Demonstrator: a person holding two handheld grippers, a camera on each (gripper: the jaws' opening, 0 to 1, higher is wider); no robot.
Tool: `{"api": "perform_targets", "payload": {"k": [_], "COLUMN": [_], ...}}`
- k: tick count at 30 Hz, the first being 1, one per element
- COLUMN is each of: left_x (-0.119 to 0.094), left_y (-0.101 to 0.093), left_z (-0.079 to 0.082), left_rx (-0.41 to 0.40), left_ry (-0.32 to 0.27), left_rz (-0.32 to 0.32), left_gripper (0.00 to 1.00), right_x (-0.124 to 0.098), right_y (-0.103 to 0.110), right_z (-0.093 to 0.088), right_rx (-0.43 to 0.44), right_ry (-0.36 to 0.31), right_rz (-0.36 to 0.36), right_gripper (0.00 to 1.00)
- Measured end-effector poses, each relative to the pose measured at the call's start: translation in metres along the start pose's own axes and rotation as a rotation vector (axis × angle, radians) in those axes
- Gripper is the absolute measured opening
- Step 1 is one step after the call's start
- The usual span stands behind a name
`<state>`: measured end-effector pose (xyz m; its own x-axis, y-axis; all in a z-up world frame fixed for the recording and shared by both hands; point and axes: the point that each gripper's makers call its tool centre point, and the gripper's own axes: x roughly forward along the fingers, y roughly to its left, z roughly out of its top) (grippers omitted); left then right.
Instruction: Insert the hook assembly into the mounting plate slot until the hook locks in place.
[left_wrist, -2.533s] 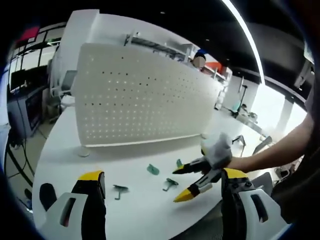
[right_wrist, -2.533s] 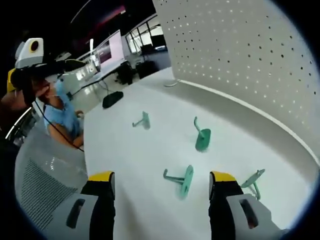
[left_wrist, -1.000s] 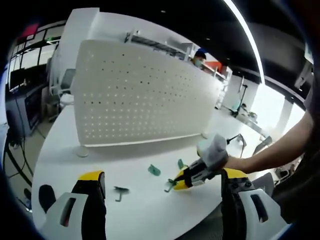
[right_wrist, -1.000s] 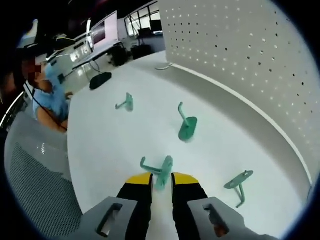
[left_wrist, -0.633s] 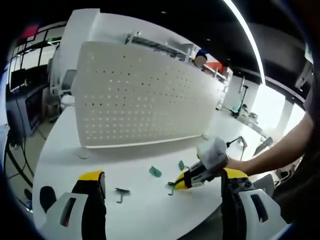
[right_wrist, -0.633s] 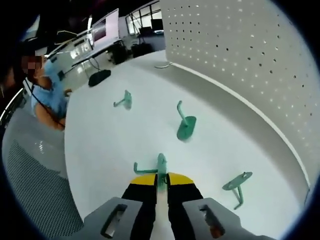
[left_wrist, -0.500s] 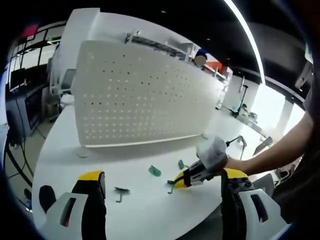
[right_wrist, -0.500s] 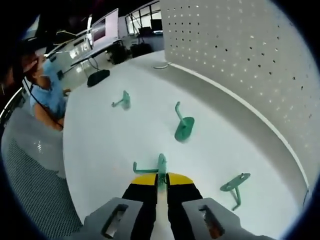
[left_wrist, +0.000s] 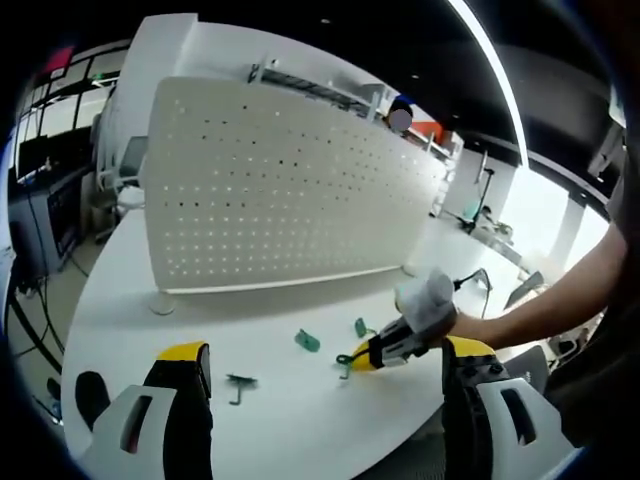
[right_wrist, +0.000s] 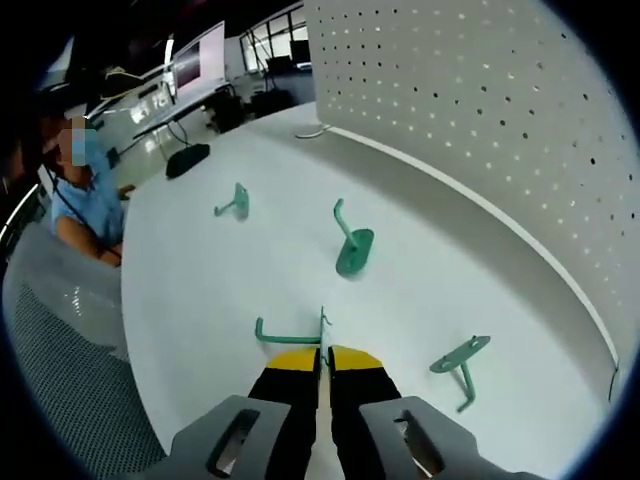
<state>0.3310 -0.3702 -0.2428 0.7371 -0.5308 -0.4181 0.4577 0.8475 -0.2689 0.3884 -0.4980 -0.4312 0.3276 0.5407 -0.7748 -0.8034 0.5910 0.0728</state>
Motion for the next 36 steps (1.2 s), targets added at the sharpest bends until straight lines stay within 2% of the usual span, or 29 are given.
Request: {"api": "perform_targets", "payload": {"k": [10, 17, 23, 27, 36], "left_x": [0.001, 0.001, 0.001, 0.0, -0.002], "left_y": [-0.004, -0.004, -0.009, -0.011, -0.013], "left_z": [-0.001, -0.001, 0.002, -0.003, -0.001], "left_rx": [0.004, 0.005, 0.011, 0.031, 0.021], "left_ry": [0.005, 0.002, -0.006, 0.011, -0.003], "left_rz": [-0.014, -0.017, -0.028, -0.029, -0.031], "left_gripper": [0.98, 0.97, 0.97, 0.96, 0.96], "right_x": [-0.006, -0.023, -0.037, -0.041, -0.057], "right_y": [-0.002, -0.005, -0.008, -0.007, -0.003], "right_z": [0.01, 0.034, 0.053, 0.061, 0.075], "right_rx": [0.011, 0.03, 0.018, 0.015, 0.011], "right_ry": [-0.019, -0.075, -0.117, -0.133, -0.16], "right_rz": [-0.008, -0.019, -0.058, -0.065, -0.067], "right_gripper": [0.01, 0.01, 0.01, 0.01, 0.01]}}
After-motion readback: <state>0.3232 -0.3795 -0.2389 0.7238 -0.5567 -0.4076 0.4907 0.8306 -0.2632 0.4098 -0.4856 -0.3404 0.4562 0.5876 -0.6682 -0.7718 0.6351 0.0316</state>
